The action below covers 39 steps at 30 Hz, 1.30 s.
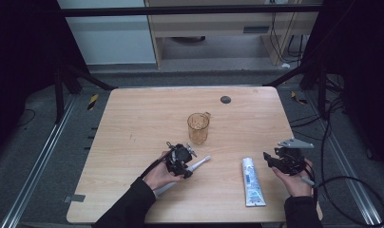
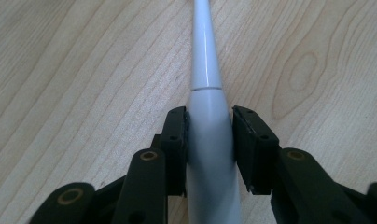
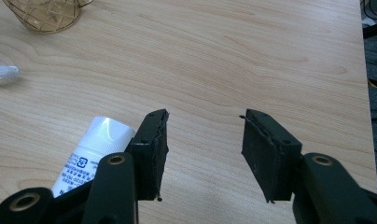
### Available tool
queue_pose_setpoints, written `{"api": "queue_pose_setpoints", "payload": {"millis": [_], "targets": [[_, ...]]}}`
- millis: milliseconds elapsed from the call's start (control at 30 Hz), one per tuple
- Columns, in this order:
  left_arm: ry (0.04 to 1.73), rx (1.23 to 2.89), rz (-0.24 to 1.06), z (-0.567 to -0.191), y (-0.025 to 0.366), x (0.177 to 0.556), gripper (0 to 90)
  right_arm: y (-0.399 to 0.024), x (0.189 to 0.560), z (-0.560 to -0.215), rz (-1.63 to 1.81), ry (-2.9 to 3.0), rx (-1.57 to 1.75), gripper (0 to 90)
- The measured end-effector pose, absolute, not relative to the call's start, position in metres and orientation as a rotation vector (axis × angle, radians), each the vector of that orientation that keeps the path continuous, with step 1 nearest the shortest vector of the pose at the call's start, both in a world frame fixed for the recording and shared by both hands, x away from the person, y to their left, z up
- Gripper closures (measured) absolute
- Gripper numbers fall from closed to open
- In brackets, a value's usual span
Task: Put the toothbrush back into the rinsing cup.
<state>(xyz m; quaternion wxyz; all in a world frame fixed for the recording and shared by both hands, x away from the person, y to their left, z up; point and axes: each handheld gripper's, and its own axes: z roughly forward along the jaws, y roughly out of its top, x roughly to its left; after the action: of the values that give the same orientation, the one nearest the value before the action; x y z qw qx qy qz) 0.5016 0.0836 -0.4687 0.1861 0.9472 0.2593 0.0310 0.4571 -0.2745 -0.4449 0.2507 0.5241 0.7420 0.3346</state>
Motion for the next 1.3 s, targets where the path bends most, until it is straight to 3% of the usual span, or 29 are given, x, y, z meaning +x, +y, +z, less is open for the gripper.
{"api": "queue_pose_setpoints", "payload": {"millis": [1300], "targets": [[0.775,2.592,0.102,-0.450,0.097,0.500,67.3,-0.275,0.458,-0.449,0.902,2.033,1.435,51.7]]}}
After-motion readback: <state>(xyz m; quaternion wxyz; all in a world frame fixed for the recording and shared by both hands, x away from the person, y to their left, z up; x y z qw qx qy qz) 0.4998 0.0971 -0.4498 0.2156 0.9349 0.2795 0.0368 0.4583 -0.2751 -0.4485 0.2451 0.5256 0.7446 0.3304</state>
